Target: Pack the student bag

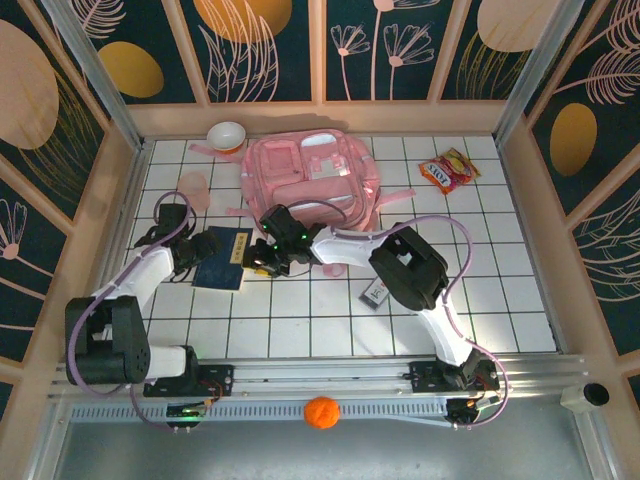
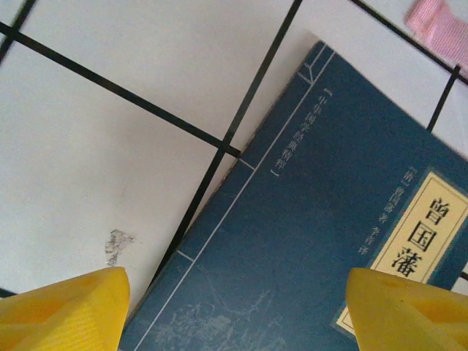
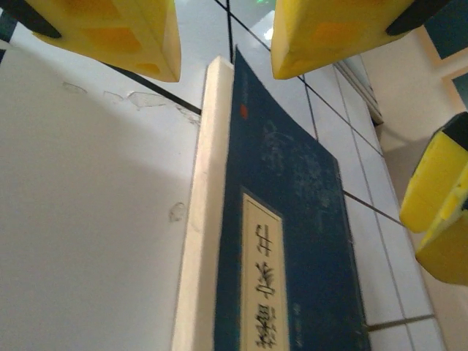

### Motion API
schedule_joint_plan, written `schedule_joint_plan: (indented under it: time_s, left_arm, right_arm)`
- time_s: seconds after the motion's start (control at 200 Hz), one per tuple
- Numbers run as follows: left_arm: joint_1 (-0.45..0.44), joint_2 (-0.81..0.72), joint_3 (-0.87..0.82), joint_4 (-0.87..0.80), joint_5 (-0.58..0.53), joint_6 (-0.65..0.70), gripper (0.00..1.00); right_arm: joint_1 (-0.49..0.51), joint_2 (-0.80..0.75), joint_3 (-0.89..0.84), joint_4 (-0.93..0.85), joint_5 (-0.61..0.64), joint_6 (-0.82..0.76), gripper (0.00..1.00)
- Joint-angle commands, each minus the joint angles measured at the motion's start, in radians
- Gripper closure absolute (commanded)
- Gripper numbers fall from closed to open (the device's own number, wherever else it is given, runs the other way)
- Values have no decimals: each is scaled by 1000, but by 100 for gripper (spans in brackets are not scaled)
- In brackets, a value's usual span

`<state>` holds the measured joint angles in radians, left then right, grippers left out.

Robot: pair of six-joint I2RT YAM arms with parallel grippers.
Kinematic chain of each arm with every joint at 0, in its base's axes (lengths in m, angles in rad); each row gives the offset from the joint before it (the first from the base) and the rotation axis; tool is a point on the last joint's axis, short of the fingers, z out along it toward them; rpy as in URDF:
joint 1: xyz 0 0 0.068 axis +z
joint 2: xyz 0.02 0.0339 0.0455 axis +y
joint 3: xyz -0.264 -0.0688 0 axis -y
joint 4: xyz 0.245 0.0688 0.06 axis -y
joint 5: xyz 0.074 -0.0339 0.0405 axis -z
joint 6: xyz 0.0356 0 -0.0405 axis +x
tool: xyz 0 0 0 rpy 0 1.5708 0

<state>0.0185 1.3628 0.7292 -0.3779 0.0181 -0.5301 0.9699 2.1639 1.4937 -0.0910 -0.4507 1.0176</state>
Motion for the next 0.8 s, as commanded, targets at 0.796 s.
schedule_joint_plan:
  time_s: [0.796]
  left_arm:
    - [-2, -138, -94, 0, 176, -44, 31]
  right_arm:
    - [-56, 16, 112, -190, 46, -156, 61]
